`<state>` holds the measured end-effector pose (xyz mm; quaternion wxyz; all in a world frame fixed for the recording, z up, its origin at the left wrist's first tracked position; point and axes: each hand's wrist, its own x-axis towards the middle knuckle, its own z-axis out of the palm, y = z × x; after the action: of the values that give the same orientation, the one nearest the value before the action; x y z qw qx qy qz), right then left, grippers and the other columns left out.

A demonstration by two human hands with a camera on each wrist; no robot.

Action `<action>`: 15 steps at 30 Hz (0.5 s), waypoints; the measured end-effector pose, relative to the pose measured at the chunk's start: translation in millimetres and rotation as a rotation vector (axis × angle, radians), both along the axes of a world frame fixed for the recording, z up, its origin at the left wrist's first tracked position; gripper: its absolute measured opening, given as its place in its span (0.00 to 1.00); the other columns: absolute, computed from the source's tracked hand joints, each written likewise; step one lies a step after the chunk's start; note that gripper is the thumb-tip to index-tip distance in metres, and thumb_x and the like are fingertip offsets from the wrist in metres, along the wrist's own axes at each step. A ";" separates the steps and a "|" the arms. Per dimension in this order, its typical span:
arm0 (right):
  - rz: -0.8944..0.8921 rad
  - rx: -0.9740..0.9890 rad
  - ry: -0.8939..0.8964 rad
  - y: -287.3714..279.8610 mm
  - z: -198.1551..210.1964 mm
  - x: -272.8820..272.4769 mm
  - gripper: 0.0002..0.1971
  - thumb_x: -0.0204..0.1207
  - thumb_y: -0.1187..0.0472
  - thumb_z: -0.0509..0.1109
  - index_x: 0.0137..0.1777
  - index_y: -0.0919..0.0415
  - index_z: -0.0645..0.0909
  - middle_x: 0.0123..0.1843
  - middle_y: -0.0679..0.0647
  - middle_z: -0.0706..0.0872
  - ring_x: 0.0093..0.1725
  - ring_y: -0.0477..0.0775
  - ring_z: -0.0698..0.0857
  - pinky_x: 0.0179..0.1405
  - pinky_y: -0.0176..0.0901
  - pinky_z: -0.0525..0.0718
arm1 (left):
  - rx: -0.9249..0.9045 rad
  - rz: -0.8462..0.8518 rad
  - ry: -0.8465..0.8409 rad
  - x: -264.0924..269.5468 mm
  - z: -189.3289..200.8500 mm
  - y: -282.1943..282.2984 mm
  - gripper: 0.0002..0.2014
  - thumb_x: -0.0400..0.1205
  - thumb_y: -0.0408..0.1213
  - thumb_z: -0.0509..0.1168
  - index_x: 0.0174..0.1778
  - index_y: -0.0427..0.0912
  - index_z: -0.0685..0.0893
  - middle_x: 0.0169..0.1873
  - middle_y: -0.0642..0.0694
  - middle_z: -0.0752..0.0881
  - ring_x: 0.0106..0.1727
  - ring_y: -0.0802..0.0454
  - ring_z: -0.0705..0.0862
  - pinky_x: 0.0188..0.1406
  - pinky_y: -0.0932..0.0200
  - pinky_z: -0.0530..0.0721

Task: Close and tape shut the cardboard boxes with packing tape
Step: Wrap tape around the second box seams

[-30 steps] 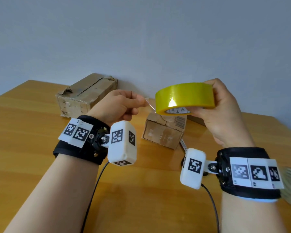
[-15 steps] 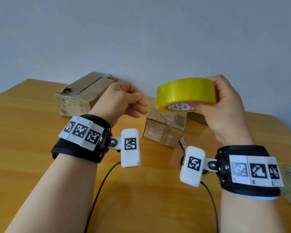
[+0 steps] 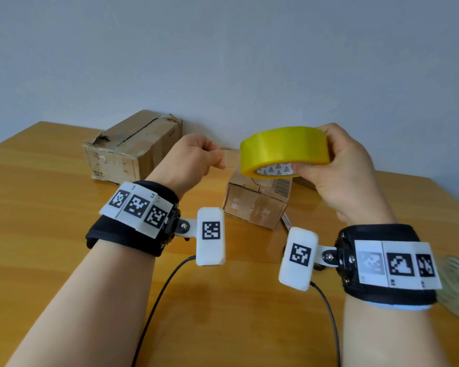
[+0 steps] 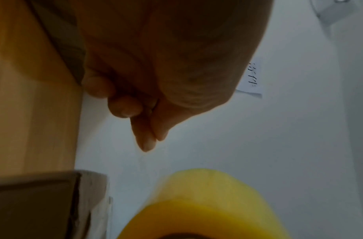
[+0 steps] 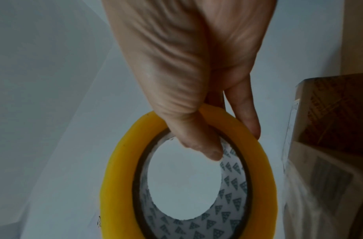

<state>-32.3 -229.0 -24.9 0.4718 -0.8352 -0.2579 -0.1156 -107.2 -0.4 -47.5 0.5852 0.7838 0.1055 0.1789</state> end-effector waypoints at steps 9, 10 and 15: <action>-0.033 0.041 -0.041 -3.9 7.3 -4.8 0.19 0.73 0.62 0.83 0.57 0.46 0.80 0.51 0.44 0.87 0.52 0.48 0.87 0.51 0.57 0.89 | 0.011 -0.016 -0.130 0.8 -0.2 2.5 0.09 0.84 0.35 0.66 0.38 0.49 0.81 0.58 0.51 0.86 0.56 0.62 0.82 0.58 0.60 0.75; -0.031 0.059 -0.039 -5.1 7.9 -5.1 0.19 0.72 0.62 0.83 0.57 0.46 0.80 0.52 0.44 0.87 0.53 0.49 0.87 0.52 0.57 0.89 | 0.013 -0.033 -0.130 0.7 -0.7 2.9 0.09 0.84 0.35 0.66 0.39 0.49 0.81 0.61 0.53 0.84 0.60 0.62 0.81 0.59 0.63 0.73; -0.044 0.054 -0.042 -4.1 6.6 -5.0 0.20 0.71 0.62 0.84 0.56 0.45 0.80 0.51 0.44 0.87 0.53 0.51 0.87 0.53 0.61 0.89 | -0.066 -0.033 -0.141 2.2 -2.7 0.8 0.07 0.85 0.34 0.66 0.41 0.48 0.81 0.39 0.52 0.86 0.44 0.55 0.82 0.47 0.59 0.79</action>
<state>-37.3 -233.2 -18.3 0.4859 -0.8251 -0.2460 -0.1506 -105.0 0.4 -50.2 0.6197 0.7511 0.0570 0.2204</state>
